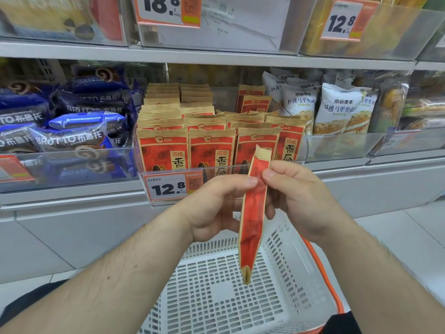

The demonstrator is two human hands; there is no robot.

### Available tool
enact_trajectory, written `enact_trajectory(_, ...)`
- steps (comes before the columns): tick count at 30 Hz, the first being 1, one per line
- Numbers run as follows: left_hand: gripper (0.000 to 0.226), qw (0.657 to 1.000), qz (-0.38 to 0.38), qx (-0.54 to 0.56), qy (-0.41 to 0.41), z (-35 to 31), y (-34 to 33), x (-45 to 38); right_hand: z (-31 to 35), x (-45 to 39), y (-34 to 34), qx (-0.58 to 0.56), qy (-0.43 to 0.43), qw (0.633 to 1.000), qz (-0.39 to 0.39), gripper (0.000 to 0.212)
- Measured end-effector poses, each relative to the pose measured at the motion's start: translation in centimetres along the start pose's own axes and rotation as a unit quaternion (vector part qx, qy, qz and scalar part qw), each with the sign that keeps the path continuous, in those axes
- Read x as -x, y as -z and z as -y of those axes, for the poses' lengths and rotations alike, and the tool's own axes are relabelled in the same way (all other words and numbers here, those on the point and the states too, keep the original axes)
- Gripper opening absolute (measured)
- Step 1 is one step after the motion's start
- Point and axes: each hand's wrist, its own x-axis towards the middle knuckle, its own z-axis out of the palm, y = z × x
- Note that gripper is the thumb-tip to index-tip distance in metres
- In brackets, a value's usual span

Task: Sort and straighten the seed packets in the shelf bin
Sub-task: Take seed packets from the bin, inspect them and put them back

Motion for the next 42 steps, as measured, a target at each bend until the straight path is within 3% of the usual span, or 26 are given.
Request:
enact_trajectory(8, 0.034, 1.0, 0.01, 0.026, 0.007, 0.3, 0.0, -0.6, -0.2, 0.0, 0.3, 0.011, 0.004, 1.0, -0.008, 0.027)
enact_trajectory(12, 0.032, 0.997, -0.071, -0.021, -0.019, -0.1, 0.0, -0.4, -0.1, 0.2, 0.6, 0.101, 0.028, 0.994, 0.015, 0.037)
enact_trajectory(17, 0.05, 0.983, -0.162, 0.063, -0.059, -1.4, 0.3, 0.0, 0.9, 1.1, 1.5, 0.256, -0.004, 0.957, 0.138, 0.045)
enact_trajectory(23, 0.069, 0.978, -0.179, 0.082, -0.073, -1.6, 0.1, 0.3, 1.2, 1.3, 1.0, 0.29, -0.024, 0.94, 0.178, 0.015)
enact_trajectory(27, 0.044, 0.976, -0.178, 0.094, -0.083, -1.5, 0.2, 0.3, 1.3, 1.3, 1.4, 0.25, -0.031, 0.946, 0.206, 0.024)
enact_trajectory(30, 0.051, 0.977, -0.179, 0.091, -0.078, -1.4, 0.2, 0.3, 0.7, 1.2, 1.6, 0.231, -0.017, 0.951, 0.206, 0.012)
enact_trajectory(33, 0.037, 0.978, -0.172, 0.094, -0.07, -1.3, 0.5, 0.3, 0.5, 1.1, 1.9, 0.219, -0.017, 0.955, 0.201, 0.012)
enact_trajectory(36, 0.036, 0.986, -0.137, 0.076, -0.06, -1.0, 0.8, 0.2, 0.4, 1.0, 2.1, 0.2, -0.016, 0.962, 0.186, 0.034)
enact_trajectory(38, 0.051, 0.991, -0.098, 0.07, -0.059, -0.8, 0.9, 0.2, 0.1, 0.8, 2.2, 0.174, -0.029, 0.974, 0.142, 0.046)
enact_trajectory(40, 0.06, 0.992, -0.07, 0.086, -0.064, -0.7, 0.9, 0.3, -0.2, 0.6, 2.1, 0.145, -0.056, 0.983, 0.094, 0.055)
enact_trajectory(42, 0.055, 0.988, -0.059, 0.119, -0.076, -0.5, 1.0, 0.2, -0.5, 0.5, 1.7, 0.105, -0.104, 0.985, 0.085, 0.067)
